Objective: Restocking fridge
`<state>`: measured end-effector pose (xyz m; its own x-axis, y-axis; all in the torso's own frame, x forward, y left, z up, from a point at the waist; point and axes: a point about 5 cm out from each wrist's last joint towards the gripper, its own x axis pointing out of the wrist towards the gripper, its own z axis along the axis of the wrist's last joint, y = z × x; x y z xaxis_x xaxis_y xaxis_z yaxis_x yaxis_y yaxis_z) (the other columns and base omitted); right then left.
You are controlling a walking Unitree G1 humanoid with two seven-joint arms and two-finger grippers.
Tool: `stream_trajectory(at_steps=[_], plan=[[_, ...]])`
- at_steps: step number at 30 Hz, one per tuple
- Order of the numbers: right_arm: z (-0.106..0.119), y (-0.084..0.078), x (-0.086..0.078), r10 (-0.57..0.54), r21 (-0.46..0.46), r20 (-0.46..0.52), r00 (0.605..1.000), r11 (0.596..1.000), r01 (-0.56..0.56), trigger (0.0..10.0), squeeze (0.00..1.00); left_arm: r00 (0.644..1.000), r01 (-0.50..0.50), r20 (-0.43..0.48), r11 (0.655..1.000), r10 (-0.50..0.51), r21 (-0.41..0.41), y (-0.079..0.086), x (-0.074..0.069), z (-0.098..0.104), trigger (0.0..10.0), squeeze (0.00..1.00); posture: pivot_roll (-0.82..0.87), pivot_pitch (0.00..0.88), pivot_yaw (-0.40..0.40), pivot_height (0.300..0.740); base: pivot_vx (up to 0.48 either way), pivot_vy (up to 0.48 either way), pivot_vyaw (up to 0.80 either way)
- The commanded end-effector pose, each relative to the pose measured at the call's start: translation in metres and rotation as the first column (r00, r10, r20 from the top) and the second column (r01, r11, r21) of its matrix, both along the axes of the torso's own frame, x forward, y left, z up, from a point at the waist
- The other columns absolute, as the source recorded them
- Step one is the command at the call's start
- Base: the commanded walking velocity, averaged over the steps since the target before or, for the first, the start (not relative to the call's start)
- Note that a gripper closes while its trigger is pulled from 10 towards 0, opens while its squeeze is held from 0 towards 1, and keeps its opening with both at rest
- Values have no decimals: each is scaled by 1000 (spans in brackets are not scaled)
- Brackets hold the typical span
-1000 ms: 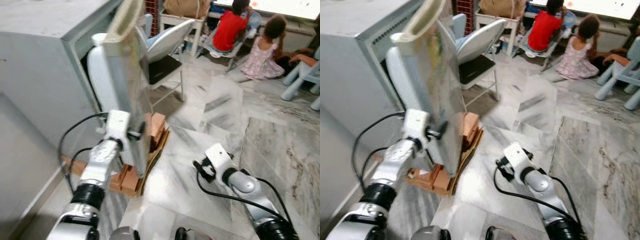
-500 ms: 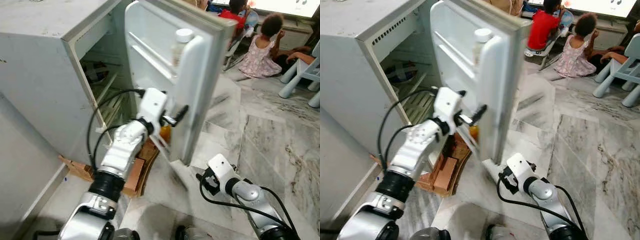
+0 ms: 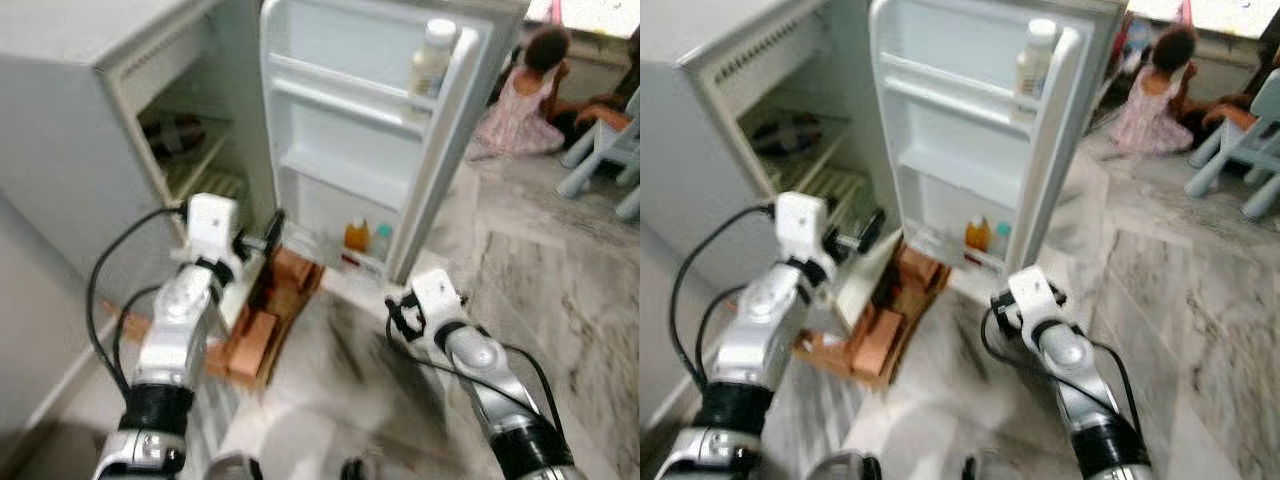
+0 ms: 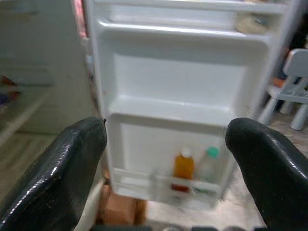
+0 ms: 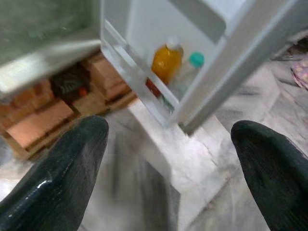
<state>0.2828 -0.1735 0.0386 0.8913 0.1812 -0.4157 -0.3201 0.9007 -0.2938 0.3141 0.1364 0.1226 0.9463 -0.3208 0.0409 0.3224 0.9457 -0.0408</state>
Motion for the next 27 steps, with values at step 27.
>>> stream_trajectory(at_steps=[27], plan=[[67,54,33,43,206,316,948,972,-113,10000,0,968,-211,-104,963,230,165,47,-49,-41,10000,0,-7,71,-13,740,339,-245,0]])
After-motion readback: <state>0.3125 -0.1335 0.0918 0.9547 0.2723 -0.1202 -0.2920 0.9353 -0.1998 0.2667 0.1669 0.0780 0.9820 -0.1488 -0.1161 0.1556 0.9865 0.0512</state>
